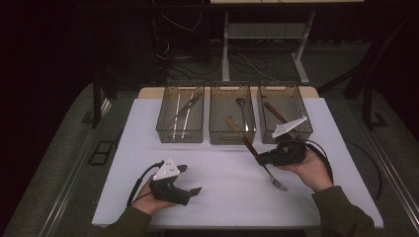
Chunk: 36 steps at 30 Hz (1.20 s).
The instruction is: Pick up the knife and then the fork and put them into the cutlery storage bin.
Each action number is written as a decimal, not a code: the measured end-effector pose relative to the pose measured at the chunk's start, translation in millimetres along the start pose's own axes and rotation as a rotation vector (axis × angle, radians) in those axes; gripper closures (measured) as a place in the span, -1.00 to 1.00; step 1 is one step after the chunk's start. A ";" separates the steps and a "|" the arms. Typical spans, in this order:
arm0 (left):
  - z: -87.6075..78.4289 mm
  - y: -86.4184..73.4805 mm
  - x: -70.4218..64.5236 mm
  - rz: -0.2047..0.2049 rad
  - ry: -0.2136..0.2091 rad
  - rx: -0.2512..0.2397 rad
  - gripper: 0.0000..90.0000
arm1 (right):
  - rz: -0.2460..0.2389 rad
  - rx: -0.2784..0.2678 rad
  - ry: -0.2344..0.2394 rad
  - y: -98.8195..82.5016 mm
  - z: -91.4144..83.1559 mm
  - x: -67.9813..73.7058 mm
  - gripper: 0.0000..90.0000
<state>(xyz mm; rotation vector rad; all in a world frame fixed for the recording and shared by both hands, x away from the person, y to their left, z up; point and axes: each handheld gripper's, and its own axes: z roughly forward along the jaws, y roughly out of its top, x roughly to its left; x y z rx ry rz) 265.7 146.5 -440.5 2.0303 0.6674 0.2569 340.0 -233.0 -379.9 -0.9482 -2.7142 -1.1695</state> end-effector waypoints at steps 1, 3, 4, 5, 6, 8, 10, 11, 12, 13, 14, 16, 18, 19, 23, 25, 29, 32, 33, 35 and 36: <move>0.0 0.0 0.1 0.001 0.000 0.000 -0.79 | 0.005 -0.016 -0.011 -0.1 -2.5 -0.7 0.72; -0.2 0.1 0.2 0.000 0.000 0.001 -0.80 | 0.012 -0.052 -0.030 -0.5 -7.2 -2.0 0.72; -0.1 0.1 0.1 -0.001 0.000 0.000 -0.79 | 0.013 -0.070 -0.039 -0.6 -9.5 -2.8 0.72; 0.0 0.1 0.1 -0.001 0.000 0.000 -0.79 | 0.014 -0.088 -0.049 -0.7 -11.8 -3.4 0.72; 0.1 -0.1 0.1 0.000 0.000 -0.001 -0.80 | 0.019 -0.101 -0.055 -0.8 -13.5 -3.7 0.72; 0.3 -0.1 0.3 0.000 -0.001 -0.001 -0.79 | 0.025 -0.135 -0.073 -1.0 -18.1 -4.7 0.72; 0.4 -0.1 0.4 0.001 0.001 0.000 -0.79 | 0.034 -0.159 -0.087 -1.4 -21.6 -5.9 0.72; 0.3 -0.1 0.3 0.000 0.001 -0.001 -0.79 | 0.041 -0.170 -0.098 -1.8 -23.3 -6.5 0.72; 0.2 0.0 0.3 0.000 0.002 -0.002 -0.79 | 0.044 -0.181 -0.104 -2.1 -24.6 -7.7 0.72; 0.2 0.0 0.3 0.000 0.002 -0.002 -0.79 | 0.052 -0.190 -0.108 -2.7 -26.1 -8.4 0.72; 0.3 -0.1 0.3 0.000 0.003 -0.002 -0.79 | 0.055 -0.198 -0.114 -3.1 -27.9 -9.6 0.72; 0.3 0.0 0.6 0.001 0.003 -0.002 -0.79 | 0.068 -0.213 -0.120 -3.9 -30.5 -11.9 0.72; 0.4 0.0 0.5 0.001 0.004 -0.003 -0.79 | 0.079 -0.230 -0.127 -4.7 -33.5 -14.1 0.72; 0.5 -0.1 0.6 0.002 0.004 -0.003 -0.79 | 0.087 -0.238 -0.130 -4.9 -35.3 -15.2 0.72; 0.8 -0.3 0.6 -0.001 0.007 -0.004 -0.79 | 0.092 -0.266 -0.151 -4.7 -42.9 -20.9 0.72; 0.9 -0.4 0.6 -0.001 0.009 -0.005 -0.79 | 0.101 -0.283 -0.162 -3.8 -48.7 -23.1 0.72; 1.0 -0.3 1.0 0.001 0.010 -0.004 -0.79 | 0.107 -0.319 -0.192 -0.9 -60.1 -28.9 0.72; 1.5 -0.3 0.8 0.000 0.009 -0.004 -0.79 | 0.118 -0.347 -0.213 2.3 -68.9 -33.7 0.72; 1.5 -0.3 0.7 -0.001 0.009 -0.003 -0.79 | 0.119 -0.358 -0.217 3.6 -71.7 -36.1 0.72; 1.5 -0.4 0.7 -0.002 0.008 -0.003 -0.79 | 0.126 -0.372 -0.232 6.5 -76.1 -40.1 0.72; 1.4 -0.4 0.7 -0.003 0.008 -0.005 -0.79 | 0.131 -0.375 -0.245 9.0 -78.6 -43.2 0.72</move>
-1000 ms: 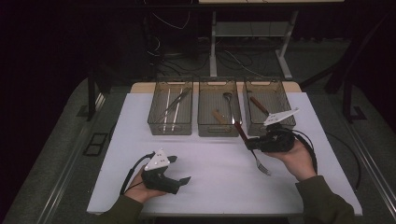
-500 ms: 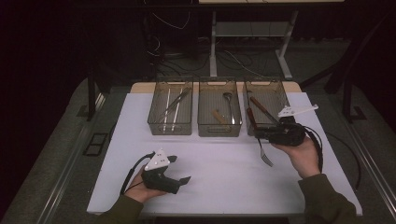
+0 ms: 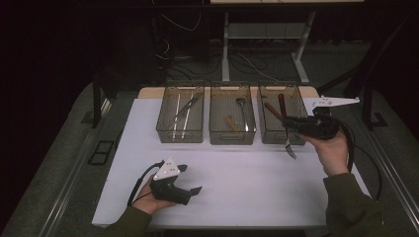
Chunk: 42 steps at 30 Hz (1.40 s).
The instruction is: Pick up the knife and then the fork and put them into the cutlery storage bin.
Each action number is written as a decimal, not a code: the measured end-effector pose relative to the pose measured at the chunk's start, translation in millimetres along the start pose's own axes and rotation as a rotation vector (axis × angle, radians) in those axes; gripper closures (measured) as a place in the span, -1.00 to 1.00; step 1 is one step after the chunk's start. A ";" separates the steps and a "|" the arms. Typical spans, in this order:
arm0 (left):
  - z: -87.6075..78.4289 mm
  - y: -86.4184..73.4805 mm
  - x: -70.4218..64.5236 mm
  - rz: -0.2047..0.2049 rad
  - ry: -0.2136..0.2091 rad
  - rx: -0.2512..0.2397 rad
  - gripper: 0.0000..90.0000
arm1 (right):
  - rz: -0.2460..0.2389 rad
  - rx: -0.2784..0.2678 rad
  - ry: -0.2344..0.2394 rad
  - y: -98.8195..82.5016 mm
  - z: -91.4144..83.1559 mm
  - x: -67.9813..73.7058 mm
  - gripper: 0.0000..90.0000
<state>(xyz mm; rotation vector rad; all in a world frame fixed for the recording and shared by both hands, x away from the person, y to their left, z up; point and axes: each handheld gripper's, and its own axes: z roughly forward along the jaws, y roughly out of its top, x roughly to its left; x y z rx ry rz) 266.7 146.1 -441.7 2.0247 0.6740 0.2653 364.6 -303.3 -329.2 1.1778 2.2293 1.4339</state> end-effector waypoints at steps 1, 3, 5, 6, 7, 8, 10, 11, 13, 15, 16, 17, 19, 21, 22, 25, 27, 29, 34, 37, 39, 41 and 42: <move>-0.1 0.0 0.0 -0.001 0.000 0.000 -0.79 | 0.001 -0.005 -0.010 2.7 -0.4 -2.5 0.72; -0.1 0.1 0.1 0.000 -0.001 0.000 -0.79 | 0.002 -0.012 -0.030 8.4 -0.7 -7.4 0.72; 0.1 0.1 -0.3 -0.003 -0.001 -0.003 -0.79 | -0.003 -0.018 -0.053 14.0 -0.4 -13.5 0.72; 0.1 0.1 -0.4 -0.003 -0.002 -0.004 -0.79 | 0.005 -0.024 -0.059 16.6 -0.2 -16.8 0.72; 0.1 0.2 -0.5 -0.003 -0.003 -0.004 -0.79 | 0.013 -0.025 -0.068 19.3 0.1 -20.0 0.72; 0.0 0.2 -0.5 -0.002 -0.003 -0.004 -0.79 | 0.006 -0.034 -0.085 21.8 0.7 -24.0 0.72; -0.1 0.2 -0.3 -0.003 -0.002 -0.005 -0.79 | 0.026 -0.036 -0.098 26.9 2.1 -30.1 0.72; -0.2 0.2 -0.1 0.000 -0.003 -0.003 -0.79 | 0.021 -0.038 -0.115 29.4 3.4 -33.4 0.72; -0.2 0.3 0.1 0.003 -0.003 0.000 -0.79 | 0.023 -0.033 -0.139 34.4 6.7 -39.5 0.72; -0.3 0.4 -0.1 0.004 -0.004 0.000 -0.79 | 0.030 -0.035 -0.162 38.9 10.8 -46.6 0.72; -0.4 0.4 -0.2 0.003 -0.004 -0.001 -0.79 | 0.037 -0.037 -0.170 40.9 12.8 -49.8 0.72; -0.5 0.4 -0.1 0.004 -0.003 0.000 -0.79 | 0.047 -0.040 -0.176 42.8 15.2 -52.8 0.71; -0.7 0.5 -0.1 0.003 -0.004 0.000 -0.79 | 0.059 -0.038 -0.190 45.6 20.7 -58.8 0.72; -0.8 0.4 0.0 0.002 -0.005 -0.001 -0.79 | 0.060 -0.030 -0.206 46.9 26.0 -63.7 0.72; -1.0 0.6 0.1 0.001 -0.005 0.002 -0.79 | 0.066 -0.020 -0.212 47.1 30.0 -66.8 0.72; -1.2 0.6 0.3 0.002 -0.006 0.001 -0.79 | 0.070 0.006 -0.231 43.7 40.6 -74.4 0.72; -1.3 0.5 0.3 0.003 -0.005 0.001 -0.79 | 0.078 0.033 -0.245 39.5 48.1 -79.0 0.72; -1.4 0.6 0.4 0.005 -0.006 0.001 -0.79 | 0.089 0.064 -0.254 34.8 55.4 -82.7 0.72; -1.4 0.6 0.6 0.007 -0.003 0.003 -0.78 | 0.094 0.108 -0.260 23.3 70.1 -88.5 0.71; -1.5 0.7 0.6 0.008 -0.004 0.003 -0.78 | 0.087 0.132 -0.264 17.6 76.4 -89.7 0.71; -1.5 0.7 0.6 0.008 -0.004 0.003 -0.78 | 0.086 0.150 -0.264 14.2 79.2 -90.2 0.71; -1.2 0.6 0.0 0.007 -0.005 -0.002 -0.78 | 0.081 0.169 -0.266 11.4 81.9 -90.9 0.71; -1.2 0.7 -0.1 0.009 -0.006 -0.001 -0.78 | 0.084 0.183 -0.266 10.2 83.3 -90.5 0.71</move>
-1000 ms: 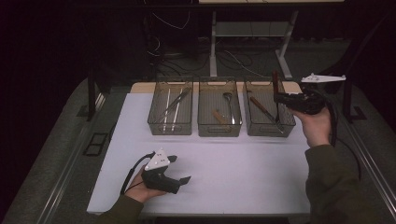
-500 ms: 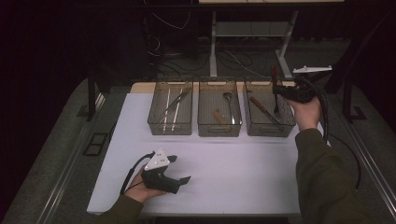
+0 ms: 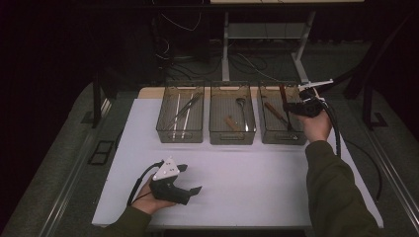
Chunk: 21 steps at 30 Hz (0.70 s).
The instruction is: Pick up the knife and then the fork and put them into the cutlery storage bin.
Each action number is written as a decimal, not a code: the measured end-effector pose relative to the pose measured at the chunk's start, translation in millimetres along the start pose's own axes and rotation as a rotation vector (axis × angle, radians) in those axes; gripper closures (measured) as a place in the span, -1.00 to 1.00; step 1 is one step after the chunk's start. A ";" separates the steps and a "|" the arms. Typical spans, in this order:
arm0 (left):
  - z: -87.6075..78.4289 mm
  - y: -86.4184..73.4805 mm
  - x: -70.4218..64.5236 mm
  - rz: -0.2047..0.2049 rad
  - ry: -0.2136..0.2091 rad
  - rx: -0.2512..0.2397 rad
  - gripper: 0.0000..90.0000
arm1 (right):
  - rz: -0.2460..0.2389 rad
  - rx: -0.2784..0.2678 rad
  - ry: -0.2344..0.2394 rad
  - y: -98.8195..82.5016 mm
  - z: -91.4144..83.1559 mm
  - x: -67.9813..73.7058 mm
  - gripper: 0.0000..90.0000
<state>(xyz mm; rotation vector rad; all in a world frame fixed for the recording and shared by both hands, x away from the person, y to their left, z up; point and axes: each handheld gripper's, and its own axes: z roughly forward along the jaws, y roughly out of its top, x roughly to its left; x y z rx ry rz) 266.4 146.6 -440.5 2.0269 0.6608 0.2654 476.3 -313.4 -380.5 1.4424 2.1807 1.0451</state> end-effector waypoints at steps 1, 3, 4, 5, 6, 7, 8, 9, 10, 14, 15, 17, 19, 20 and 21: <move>0.1 0.0 -0.1 -0.001 0.000 0.000 -0.78 | -0.010 0.010 0.001 -0.8 1.6 0.2 0.71; 0.3 0.0 -0.3 -0.002 -0.001 0.001 -0.78 | -0.030 0.039 -0.008 -2.1 4.4 0.9 0.71; 0.4 0.0 -0.3 -0.001 -0.001 0.001 -0.78 | -0.033 0.050 -0.007 -2.6 5.7 1.5 0.71; 0.3 0.1 -0.4 -0.003 -0.001 0.003 -0.78 | -0.039 0.055 0.003 -3.2 7.2 1.6 0.71; 0.3 0.1 -0.5 -0.003 -0.001 0.003 -0.78 | -0.043 0.057 0.018 -3.2 8.4 1.8 0.69; 0.3 0.1 -0.3 0.000 -0.002 0.005 -0.78 | -0.052 0.064 0.019 -2.6 9.1 3.0 0.67; 0.3 0.1 -0.3 0.000 -0.001 0.005 -0.77 | -0.063 0.074 0.010 -2.3 10.1 4.6 0.56; 0.3 0.1 -0.4 0.000 -0.002 0.005 -0.77 | -0.071 0.077 0.004 -2.1 11.3 5.9 0.39; 0.4 0.0 -0.4 0.000 -0.001 0.006 -0.77 | -0.072 0.082 0.001 -1.9 12.2 7.0 0.30; 0.5 0.0 0.4 0.004 -0.003 0.004 -0.77 | -0.066 0.086 -0.010 -1.9 10.6 8.3 0.12; 0.6 0.0 0.5 0.005 -0.002 0.005 -0.77 | -0.064 0.078 -0.006 -1.8 9.1 8.0 0.09; 0.6 0.1 0.8 0.006 0.000 0.005 -0.77 | -0.045 0.057 0.013 -0.9 4.9 7.4 0.05; 0.3 0.4 1.1 0.007 0.001 0.003 -0.77 | -0.022 0.029 0.041 0.3 -0.2 6.9 0.00; 0.0 0.4 1.4 0.007 0.000 0.002 -0.77 | -0.012 0.018 0.055 0.9 -3.1 6.7 -0.03; 0.1 0.4 1.8 0.004 0.001 0.004 -0.77 | 0.001 0.003 0.070 1.5 -5.8 7.3 -0.08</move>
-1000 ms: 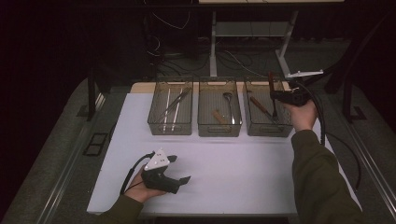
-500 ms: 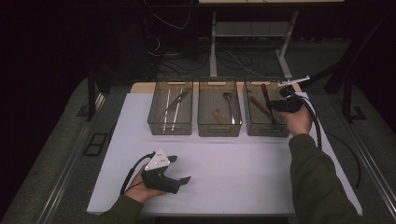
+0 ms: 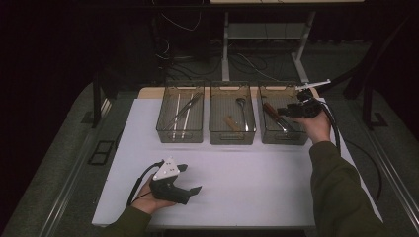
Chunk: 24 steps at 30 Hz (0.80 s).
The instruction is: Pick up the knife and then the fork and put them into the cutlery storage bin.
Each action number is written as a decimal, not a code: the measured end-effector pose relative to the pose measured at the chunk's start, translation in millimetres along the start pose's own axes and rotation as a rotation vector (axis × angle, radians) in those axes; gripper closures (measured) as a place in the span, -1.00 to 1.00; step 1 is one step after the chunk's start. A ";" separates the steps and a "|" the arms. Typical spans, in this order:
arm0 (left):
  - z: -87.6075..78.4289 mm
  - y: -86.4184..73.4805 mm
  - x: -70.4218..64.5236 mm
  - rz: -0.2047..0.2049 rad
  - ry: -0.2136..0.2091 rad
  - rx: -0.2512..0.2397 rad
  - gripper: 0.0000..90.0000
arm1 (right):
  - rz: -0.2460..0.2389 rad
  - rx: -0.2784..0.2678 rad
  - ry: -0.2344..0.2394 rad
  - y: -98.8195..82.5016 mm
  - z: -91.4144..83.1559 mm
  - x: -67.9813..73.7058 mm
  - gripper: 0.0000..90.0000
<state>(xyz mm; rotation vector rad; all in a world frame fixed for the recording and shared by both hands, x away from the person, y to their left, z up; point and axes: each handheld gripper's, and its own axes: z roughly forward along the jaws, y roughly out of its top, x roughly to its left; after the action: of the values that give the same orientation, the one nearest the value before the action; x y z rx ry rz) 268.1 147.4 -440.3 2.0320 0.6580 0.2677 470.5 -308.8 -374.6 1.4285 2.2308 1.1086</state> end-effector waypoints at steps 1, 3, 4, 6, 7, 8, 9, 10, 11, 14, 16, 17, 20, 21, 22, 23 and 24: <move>0.3 0.1 0.4 0.000 0.003 0.001 -0.76 | 0.010 -0.008 0.007 0.4 -2.7 0.9 -0.10; 0.6 0.1 0.5 0.004 0.008 0.004 -0.76 | 0.008 -0.027 0.024 0.8 -8.4 2.6 -0.16; 0.8 0.1 0.4 0.006 0.008 0.004 -0.76 | 0.001 -0.037 0.029 0.3 -11.0 4.1 -0.21; 1.1 0.1 0.4 0.014 0.006 0.007 -0.76 | -0.008 -0.046 0.034 -0.9 -15.1 7.3 -0.33; 1.1 0.1 0.5 0.016 0.006 0.008 -0.76 | -0.012 -0.049 0.037 -2.0 -16.6 8.5 -0.37; 1.1 0.2 0.7 0.014 0.006 0.005 -0.76 | -0.009 -0.050 0.048 -3.5 -18.0 9.8 -0.39; 0.9 0.4 1.3 0.015 0.006 0.003 -0.76 | -0.011 -0.054 0.061 -5.4 -19.0 10.7 -0.41; 0.6 0.6 2.3 0.021 0.005 0.003 -0.76 | -0.015 -0.054 0.066 -7.4 -20.1 12.0 -0.44; 0.4 0.7 2.9 0.015 0.008 0.000 -0.76 | -0.019 -0.054 0.069 -9.2 -21.3 13.1 -0.44; -0.5 0.3 5.3 0.005 0.015 -0.003 -0.76 | -0.028 -0.061 0.080 -14.4 -25.4 16.3 -0.50; -0.7 0.0 5.9 -0.002 0.017 -0.005 -0.76 | -0.020 -0.064 0.093 -18.1 -28.2 18.1 -0.57; -0.6 -0.2 6.0 -0.003 0.017 -0.006 -0.76 | -0.018 -0.066 0.097 -20.1 -29.5 19.2 -0.57; -0.1 -0.7 5.9 -0.006 0.018 -0.002 -0.76 | -0.030 -0.077 0.103 -26.3 -33.8 23.1 -0.57; -0.1 -0.9 5.8 -0.006 0.018 -0.001 -0.76 | -0.030 -0.086 0.108 -28.1 -35.0 24.3 -0.58; -0.2 -1.0 5.9 -0.007 0.018 -0.001 -0.76 | -0.032 -0.093 0.111 -29.8 -36.2 25.6 -0.59; -0.2 -0.9 5.9 -0.008 0.018 -0.002 -0.76 | -0.035 -0.102 0.111 -31.4 -37.4 27.1 -0.59; -0.3 -0.8 6.0 -0.008 0.019 -0.002 -0.76 | -0.035 -0.111 0.113 -33.0 -38.8 29.1 -0.59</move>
<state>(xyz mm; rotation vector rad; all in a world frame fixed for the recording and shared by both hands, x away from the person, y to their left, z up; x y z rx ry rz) 272.6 151.2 -441.2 2.0268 0.6770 0.2831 412.4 -308.7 -367.4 1.3077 2.2215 1.3101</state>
